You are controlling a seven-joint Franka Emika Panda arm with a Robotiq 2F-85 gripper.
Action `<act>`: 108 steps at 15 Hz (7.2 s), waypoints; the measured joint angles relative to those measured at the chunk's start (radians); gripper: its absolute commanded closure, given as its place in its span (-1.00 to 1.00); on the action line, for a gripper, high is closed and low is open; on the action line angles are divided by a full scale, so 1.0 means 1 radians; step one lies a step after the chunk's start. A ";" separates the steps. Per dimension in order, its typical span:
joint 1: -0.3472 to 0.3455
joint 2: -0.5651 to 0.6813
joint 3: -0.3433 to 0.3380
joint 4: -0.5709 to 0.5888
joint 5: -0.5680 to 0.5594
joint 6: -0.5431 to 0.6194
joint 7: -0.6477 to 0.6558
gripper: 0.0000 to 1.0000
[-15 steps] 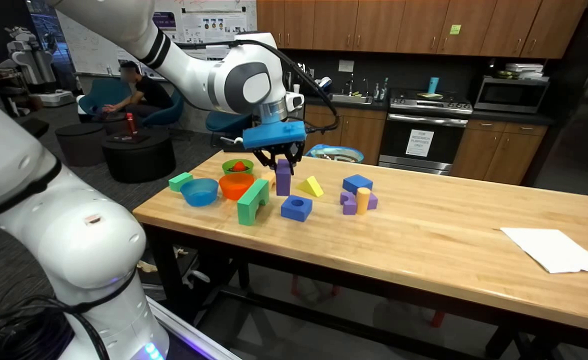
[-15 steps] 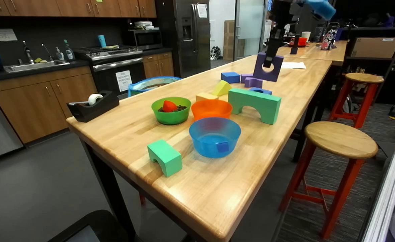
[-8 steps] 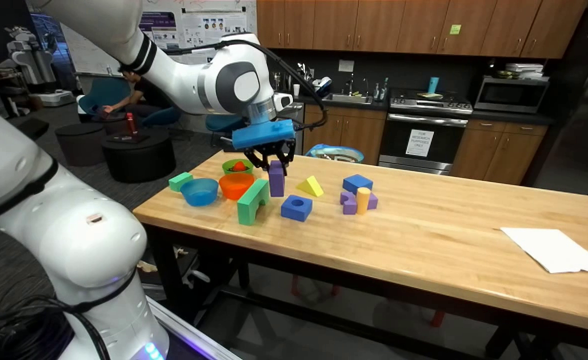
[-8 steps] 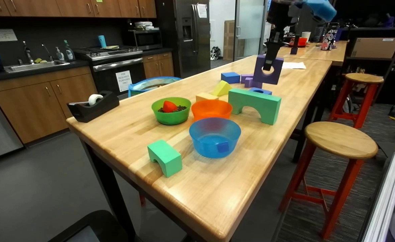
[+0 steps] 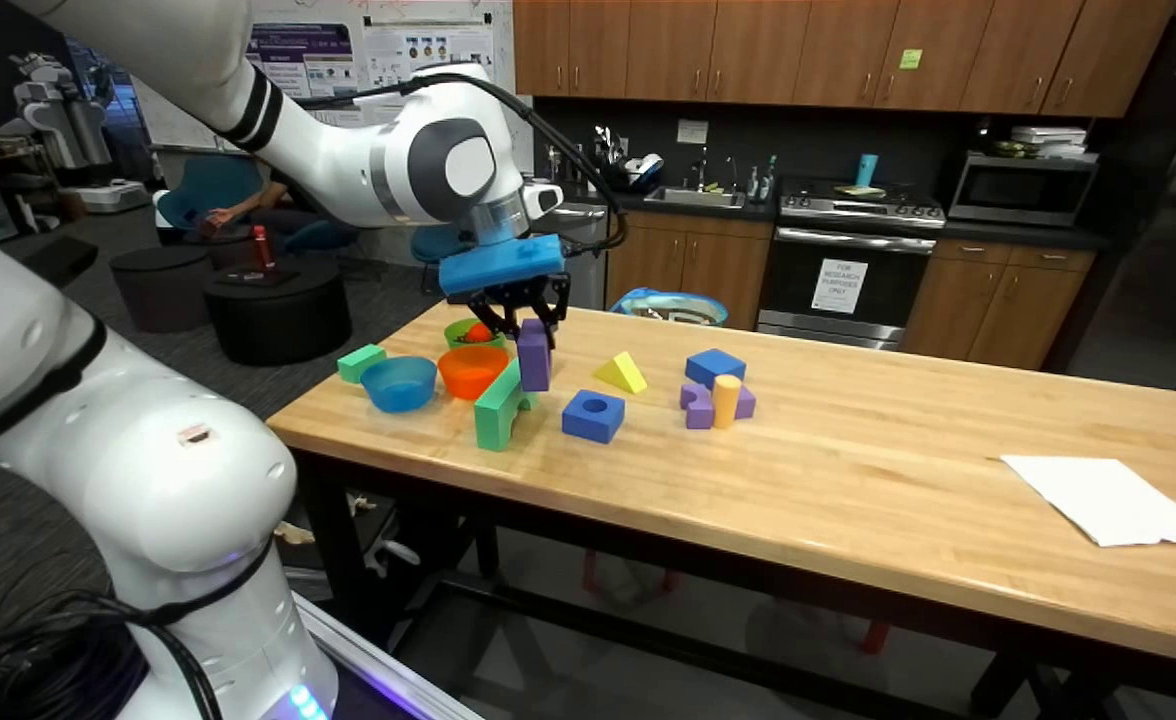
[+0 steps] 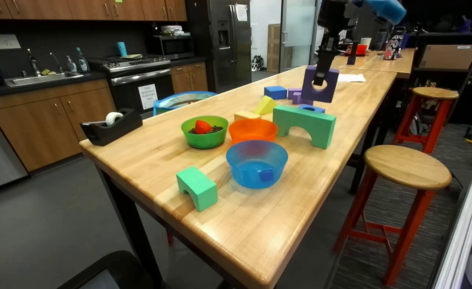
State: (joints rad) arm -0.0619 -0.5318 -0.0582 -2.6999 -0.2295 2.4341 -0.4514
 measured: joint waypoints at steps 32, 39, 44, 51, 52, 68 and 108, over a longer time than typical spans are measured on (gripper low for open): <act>0.084 -0.093 0.074 -0.072 0.001 -0.035 0.187 0.69; 0.084 -0.085 0.074 -0.069 0.001 -0.035 0.200 0.69; 0.084 -0.062 0.074 -0.054 0.002 -0.035 0.209 0.69; 0.084 -0.018 0.074 -0.020 0.004 -0.035 0.226 0.69; 0.084 -0.011 0.074 -0.015 0.004 -0.035 0.227 0.69; 0.081 0.078 0.063 0.044 0.006 -0.043 0.236 -0.33; 0.059 -0.053 -0.198 0.090 0.099 -0.101 -0.061 -1.00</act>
State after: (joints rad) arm -0.0030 -0.5851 -0.2560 -2.6102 -0.1309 2.3328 -0.5129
